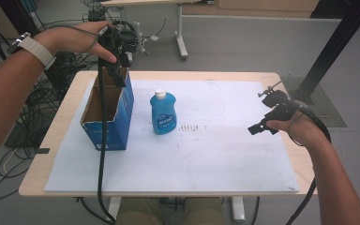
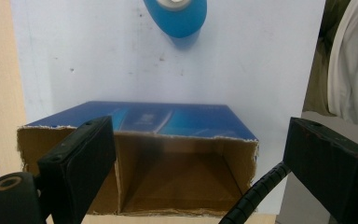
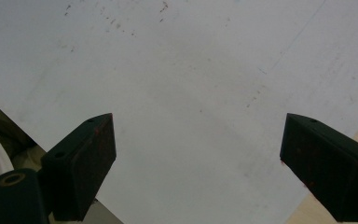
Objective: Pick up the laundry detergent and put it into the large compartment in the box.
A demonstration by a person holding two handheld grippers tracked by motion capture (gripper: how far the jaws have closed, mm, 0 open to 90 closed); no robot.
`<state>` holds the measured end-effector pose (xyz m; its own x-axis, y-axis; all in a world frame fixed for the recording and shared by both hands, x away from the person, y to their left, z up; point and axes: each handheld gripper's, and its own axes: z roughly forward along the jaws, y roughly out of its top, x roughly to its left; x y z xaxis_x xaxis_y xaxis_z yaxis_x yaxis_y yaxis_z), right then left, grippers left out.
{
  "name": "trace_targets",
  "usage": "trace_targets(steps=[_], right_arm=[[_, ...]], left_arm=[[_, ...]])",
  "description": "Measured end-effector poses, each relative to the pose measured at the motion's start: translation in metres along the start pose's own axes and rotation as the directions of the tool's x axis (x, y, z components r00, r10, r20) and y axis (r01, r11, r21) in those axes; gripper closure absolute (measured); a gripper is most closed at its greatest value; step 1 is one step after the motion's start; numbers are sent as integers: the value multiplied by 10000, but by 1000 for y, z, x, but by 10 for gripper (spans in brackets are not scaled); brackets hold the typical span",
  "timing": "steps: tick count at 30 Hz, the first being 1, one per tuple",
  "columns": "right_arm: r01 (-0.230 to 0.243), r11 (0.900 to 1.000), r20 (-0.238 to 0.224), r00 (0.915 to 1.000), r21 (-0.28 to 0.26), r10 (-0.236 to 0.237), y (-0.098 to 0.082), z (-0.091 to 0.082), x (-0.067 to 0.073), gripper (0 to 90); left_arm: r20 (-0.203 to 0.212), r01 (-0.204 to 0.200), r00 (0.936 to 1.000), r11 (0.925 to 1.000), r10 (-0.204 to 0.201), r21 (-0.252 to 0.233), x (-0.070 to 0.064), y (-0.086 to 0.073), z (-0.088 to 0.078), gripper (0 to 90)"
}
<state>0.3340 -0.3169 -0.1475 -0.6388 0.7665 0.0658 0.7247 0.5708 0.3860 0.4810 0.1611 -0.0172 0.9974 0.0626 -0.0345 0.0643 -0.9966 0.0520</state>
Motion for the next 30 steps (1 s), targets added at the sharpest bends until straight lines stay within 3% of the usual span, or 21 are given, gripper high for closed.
trace_targets(steps=[17, 22, 30], right_arm=[[-34, 10000, 22, 10000, 26, 34, 4, -2, -2, 107], [-108, 9999, -63, 9999, 69, 109, 3, 1, -4, 110], [-159, 9999, -60, 9999, 53, 159, 1, 1, -5, 110]], left_arm=[[86, 332, 9994, 9994, -333, 81, -2, 6, -2, 98], [288, 1145, 9930, 9934, -1144, 0, 2, 4, -4, 117], [193, 1542, 9879, 9879, -1539, -169, 1, 1, -5, 113]])
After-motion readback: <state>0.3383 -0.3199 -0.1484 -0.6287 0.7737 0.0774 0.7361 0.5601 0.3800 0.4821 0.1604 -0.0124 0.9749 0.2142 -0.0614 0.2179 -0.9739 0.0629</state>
